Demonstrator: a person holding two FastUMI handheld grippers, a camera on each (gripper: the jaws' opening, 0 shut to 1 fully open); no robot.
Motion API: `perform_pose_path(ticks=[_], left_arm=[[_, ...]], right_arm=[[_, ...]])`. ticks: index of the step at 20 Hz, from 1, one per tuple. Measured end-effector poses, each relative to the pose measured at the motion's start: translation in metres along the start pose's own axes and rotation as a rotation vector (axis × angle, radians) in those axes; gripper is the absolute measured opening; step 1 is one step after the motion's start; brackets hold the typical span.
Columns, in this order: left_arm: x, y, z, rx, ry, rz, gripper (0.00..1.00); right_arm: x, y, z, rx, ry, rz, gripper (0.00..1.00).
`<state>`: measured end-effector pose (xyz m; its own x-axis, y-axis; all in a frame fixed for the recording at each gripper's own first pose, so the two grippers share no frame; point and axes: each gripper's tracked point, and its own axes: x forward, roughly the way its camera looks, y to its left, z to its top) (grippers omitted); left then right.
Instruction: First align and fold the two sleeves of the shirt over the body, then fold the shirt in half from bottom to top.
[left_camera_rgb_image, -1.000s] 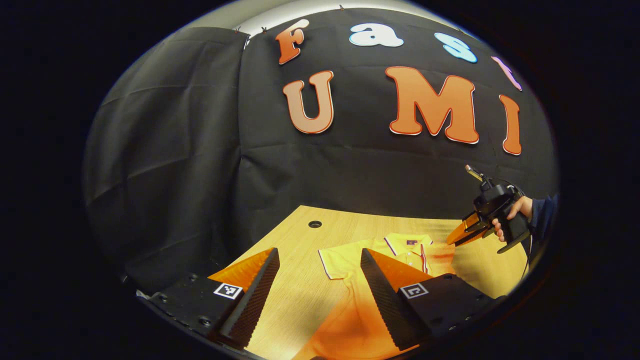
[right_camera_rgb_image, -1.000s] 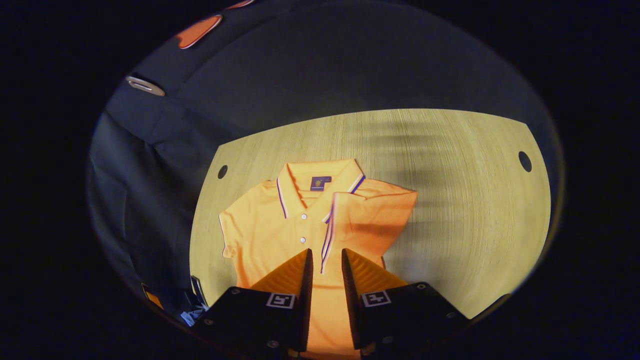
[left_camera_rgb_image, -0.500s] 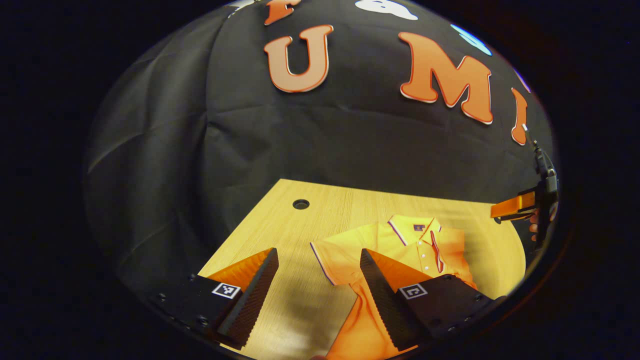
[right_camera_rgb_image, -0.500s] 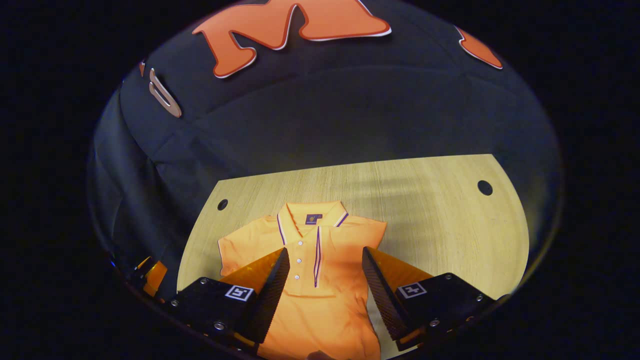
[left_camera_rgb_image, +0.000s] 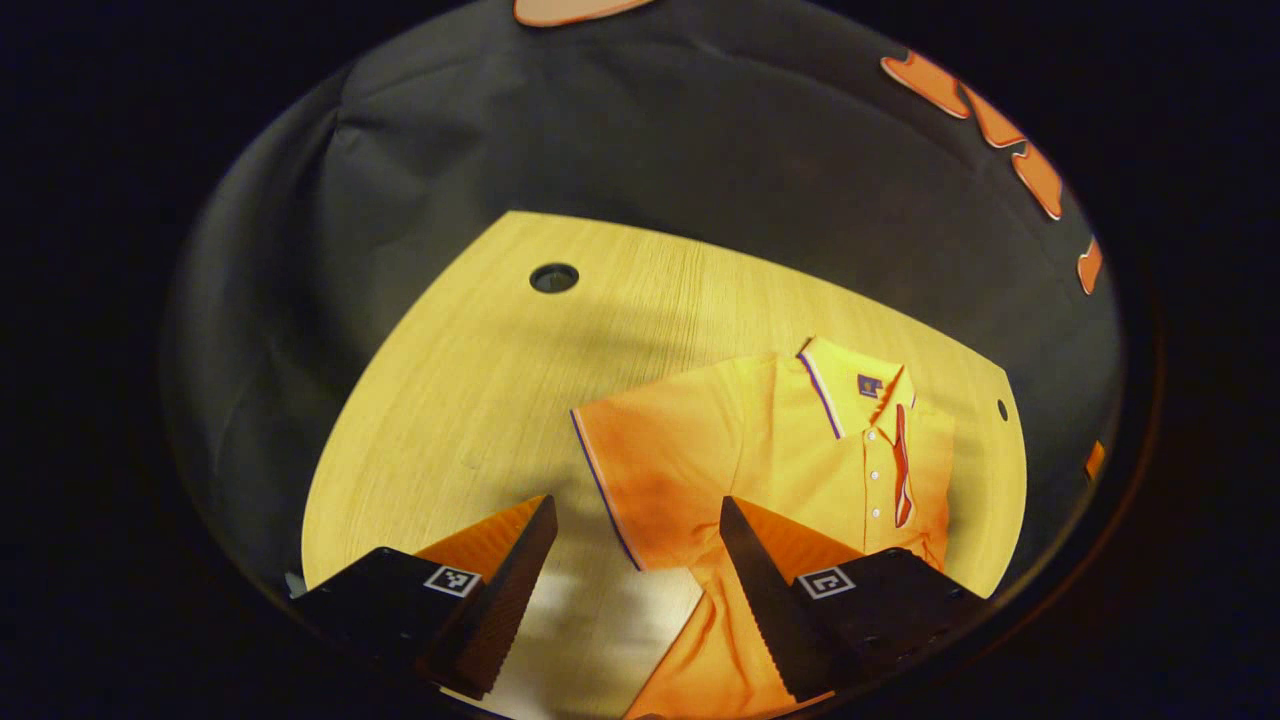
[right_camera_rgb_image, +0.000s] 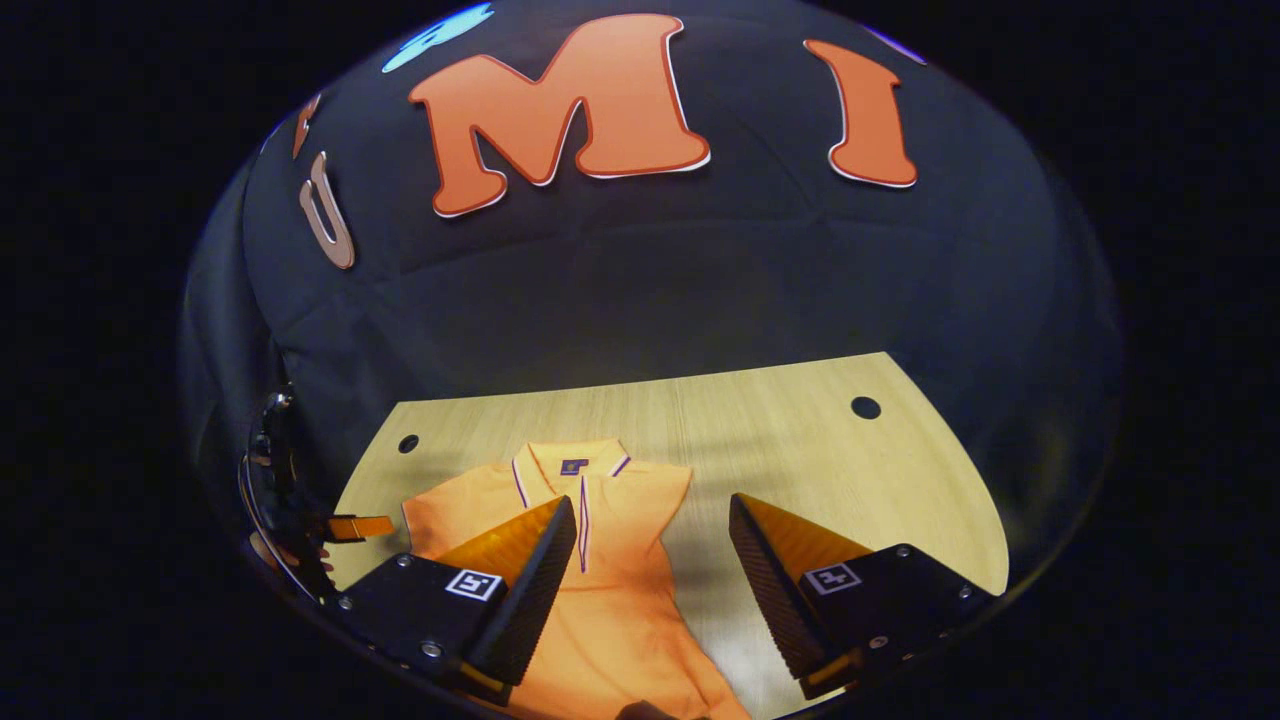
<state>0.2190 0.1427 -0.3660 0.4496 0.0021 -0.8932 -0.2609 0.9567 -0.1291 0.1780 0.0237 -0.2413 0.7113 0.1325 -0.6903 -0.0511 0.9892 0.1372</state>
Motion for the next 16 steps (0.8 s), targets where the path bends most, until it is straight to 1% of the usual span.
perform_pose_path(ticks=[3,6,8,10,12,14,15,16], left_arm=[[0.034,0.0,0.001,0.023,0.077,0.029,0.99],[0.052,0.001,-0.002,0.005,0.165,0.031,0.99],[0.062,0.005,-0.004,0.014,0.215,0.057,0.98],[0.07,0.005,-0.004,0.023,0.246,0.073,0.98],[0.078,0.008,-0.007,0.04,0.277,0.106,0.98],[0.083,0.003,-0.002,0.067,0.271,0.105,0.95],[0.083,0.0,0.001,0.075,0.27,0.103,0.94],[0.081,-0.003,0.0,0.09,0.273,0.089,0.74]], right_arm=[[-0.023,-0.008,-0.018,-0.011,-0.011,-0.057,0.94],[-0.038,-0.015,-0.026,-0.032,-0.021,-0.092,0.95],[-0.045,-0.018,-0.035,-0.031,-0.018,-0.113,0.95],[-0.051,-0.018,-0.044,-0.021,-0.004,-0.115,0.95],[-0.056,-0.021,-0.049,-0.01,0.0,-0.125,0.95],[-0.061,-0.026,-0.055,-0.003,0.003,-0.14,0.95],[-0.062,-0.028,-0.056,0.002,0.002,-0.143,0.95],[-0.064,-0.032,-0.058,0.01,0.006,-0.153,0.95]])
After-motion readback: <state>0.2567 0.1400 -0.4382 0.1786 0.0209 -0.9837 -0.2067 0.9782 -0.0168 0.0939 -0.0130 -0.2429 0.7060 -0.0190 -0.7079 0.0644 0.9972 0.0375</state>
